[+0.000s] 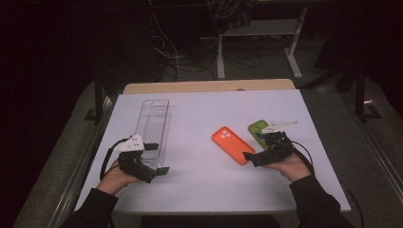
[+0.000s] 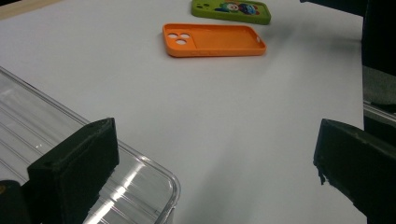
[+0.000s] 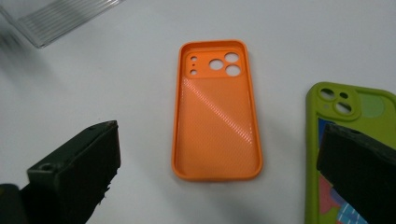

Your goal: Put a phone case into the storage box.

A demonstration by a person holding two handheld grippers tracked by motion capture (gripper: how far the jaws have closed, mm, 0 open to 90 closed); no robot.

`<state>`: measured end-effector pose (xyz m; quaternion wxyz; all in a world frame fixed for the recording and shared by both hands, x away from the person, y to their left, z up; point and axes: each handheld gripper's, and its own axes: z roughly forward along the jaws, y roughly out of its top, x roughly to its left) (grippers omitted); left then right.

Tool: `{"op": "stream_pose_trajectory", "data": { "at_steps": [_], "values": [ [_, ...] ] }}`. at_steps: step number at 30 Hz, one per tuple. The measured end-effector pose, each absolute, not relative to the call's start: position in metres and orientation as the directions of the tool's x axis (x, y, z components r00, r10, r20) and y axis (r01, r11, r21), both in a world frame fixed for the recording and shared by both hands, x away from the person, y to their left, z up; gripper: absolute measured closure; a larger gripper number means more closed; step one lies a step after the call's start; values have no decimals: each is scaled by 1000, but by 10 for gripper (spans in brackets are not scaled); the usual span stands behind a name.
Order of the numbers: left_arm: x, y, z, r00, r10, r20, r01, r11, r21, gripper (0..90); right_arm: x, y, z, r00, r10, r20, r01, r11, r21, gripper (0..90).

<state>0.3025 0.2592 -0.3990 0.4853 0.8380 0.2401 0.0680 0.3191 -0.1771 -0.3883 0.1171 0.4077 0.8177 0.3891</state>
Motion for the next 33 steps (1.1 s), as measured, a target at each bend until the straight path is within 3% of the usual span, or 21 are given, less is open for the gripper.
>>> {"op": "stream_pose_trajectory", "data": {
  "at_steps": [33],
  "values": [
    [303,259,-399,875,469,-118,337,-416,845,0,383,-129,-368,-628,770,112,547,334,767,0]
  ]
}}
